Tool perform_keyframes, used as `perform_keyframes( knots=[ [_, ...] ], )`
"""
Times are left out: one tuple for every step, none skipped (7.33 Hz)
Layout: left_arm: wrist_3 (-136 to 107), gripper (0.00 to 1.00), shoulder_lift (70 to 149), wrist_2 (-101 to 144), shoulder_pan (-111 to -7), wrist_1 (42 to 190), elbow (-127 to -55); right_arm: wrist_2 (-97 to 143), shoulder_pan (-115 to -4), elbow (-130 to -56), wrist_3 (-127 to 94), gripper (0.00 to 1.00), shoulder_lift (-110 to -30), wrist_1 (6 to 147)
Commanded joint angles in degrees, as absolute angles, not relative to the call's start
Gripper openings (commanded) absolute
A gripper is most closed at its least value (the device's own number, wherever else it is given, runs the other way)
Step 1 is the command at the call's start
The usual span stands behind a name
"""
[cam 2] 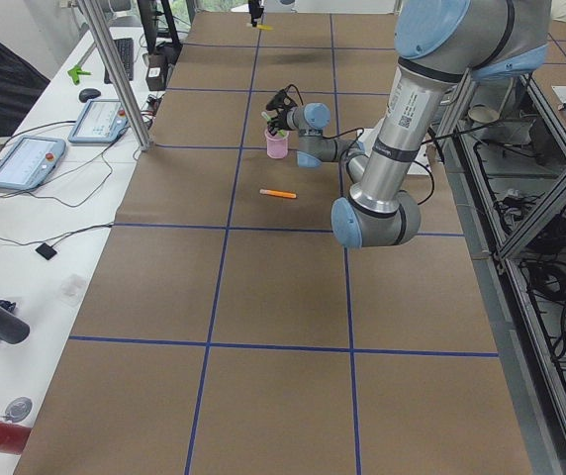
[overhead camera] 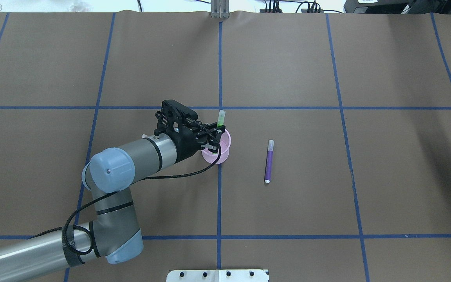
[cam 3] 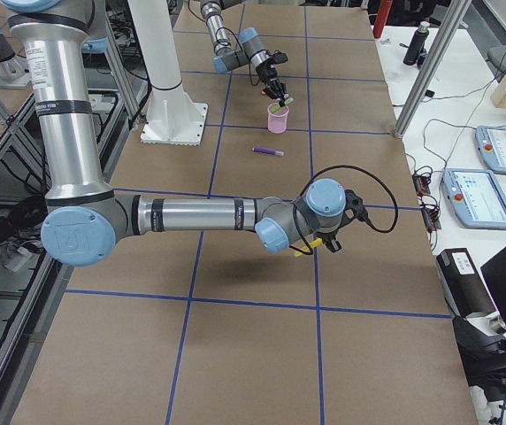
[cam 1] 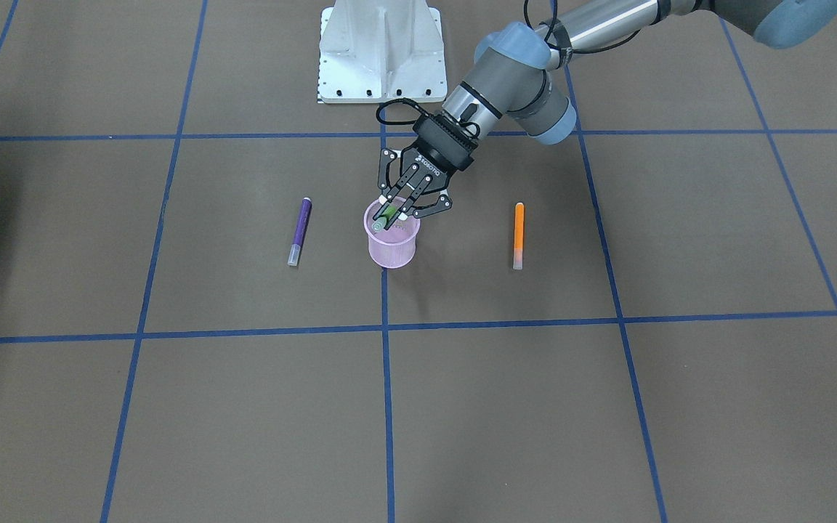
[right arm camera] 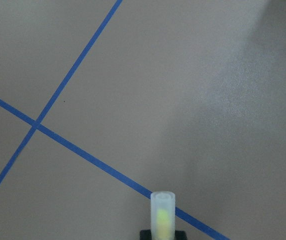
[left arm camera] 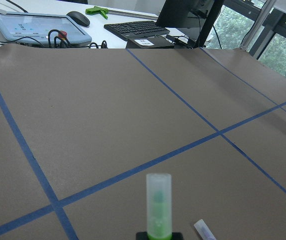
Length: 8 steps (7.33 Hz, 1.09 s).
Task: Collect pens into pen holder
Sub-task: 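Carry the green marker with the left gripper over the pink cup, then open the left gripper to drop the green marker into the cup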
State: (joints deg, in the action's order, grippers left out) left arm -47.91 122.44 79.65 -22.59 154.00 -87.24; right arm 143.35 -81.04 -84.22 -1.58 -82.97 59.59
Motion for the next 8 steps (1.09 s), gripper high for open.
perform_keyframes(
  knots=[
    [-47.81,0.78,123.13,79.19,-22.32,153.29,-87.45,143.52,-81.04,-84.72,-1.58,0.00,-82.97,59.50],
    [-47.73,0.91,123.13,79.19,-22.32,153.02,-87.45,143.35,-81.04,-86.64,-1.58,0.00,-82.97,59.59],
    [-47.72,0.94,123.22,79.36,-22.32,152.67,-87.89,143.35,-80.95,-88.14,-1.76,0.00,-82.88,59.59],
    [-47.81,0.95,123.57,81.71,-23.11,149.27,-89.80,143.18,-80.95,-90.16,-2.98,0.00,-81.92,59.59],
    [-47.81,0.96,124.01,85.39,-26.16,142.19,-93.83,143.00,-80.69,-91.65,-6.73,0.00,-81.48,59.42],
    [-47.90,0.97,123.23,90.30,-29.67,134.20,-97.87,142.91,-80.60,-92.97,-8.77,0.00,-79.73,59.41],
    [-47.99,0.98,122.70,96.79,-32.93,123.51,-101.48,142.21,-79.81,-95.08,-9.75,0.00,-79.63,59.41],
    [-47.99,0.98,121.48,102.08,-36.35,115.39,-104.91,138.99,-78.59,-97.53,-11.93,0.00,-79.54,58.54]
  ],
)
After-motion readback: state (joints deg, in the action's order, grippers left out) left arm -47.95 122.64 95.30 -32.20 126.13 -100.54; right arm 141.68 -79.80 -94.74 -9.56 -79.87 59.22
